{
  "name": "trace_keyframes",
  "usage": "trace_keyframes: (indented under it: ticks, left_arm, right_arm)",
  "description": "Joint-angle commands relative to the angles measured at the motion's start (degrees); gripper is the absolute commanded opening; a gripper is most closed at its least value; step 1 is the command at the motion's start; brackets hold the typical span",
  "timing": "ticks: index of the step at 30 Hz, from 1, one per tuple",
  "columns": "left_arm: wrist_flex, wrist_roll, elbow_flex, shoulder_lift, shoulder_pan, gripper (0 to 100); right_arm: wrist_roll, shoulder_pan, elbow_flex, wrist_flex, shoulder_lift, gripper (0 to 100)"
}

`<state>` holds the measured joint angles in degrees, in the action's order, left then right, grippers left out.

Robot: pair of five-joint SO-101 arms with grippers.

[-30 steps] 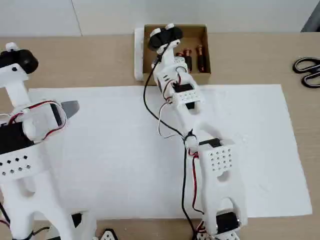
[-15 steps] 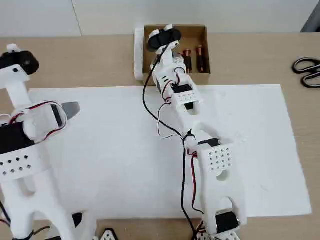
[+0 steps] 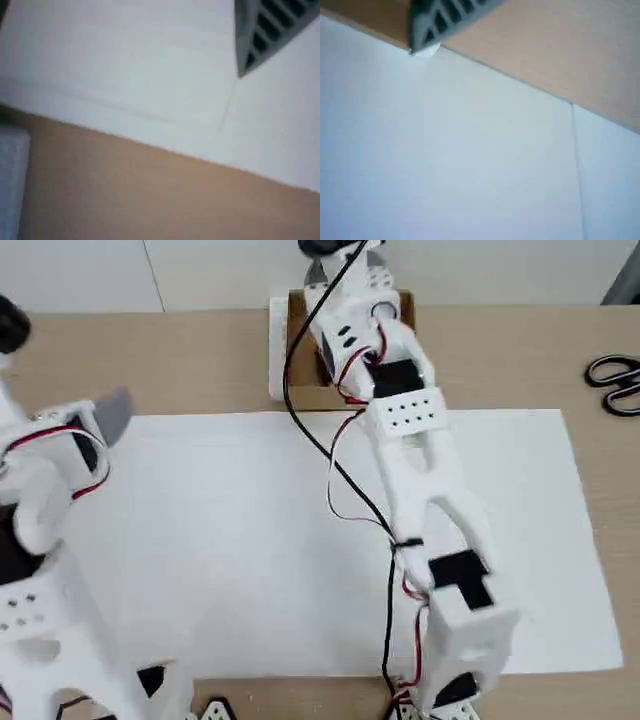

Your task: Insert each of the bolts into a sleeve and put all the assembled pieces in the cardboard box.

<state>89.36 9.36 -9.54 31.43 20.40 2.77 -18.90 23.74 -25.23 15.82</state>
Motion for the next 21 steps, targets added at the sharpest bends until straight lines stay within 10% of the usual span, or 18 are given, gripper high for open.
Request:
trace_keyframes:
  ticks: [1, 21]
  left_arm:
    - [2.37, -0.26, -7.69, 0.09, -0.09, 30]
    - [10.99, -4.22, -1.01, 27.96, -7.30, 30]
  right_arm:
    - [-0.26, -0.31, 2.90, -9.80, -14.46, 22.1]
    - [-0.35, -0.22, 2.64, -66.95, -57.36, 22.1]
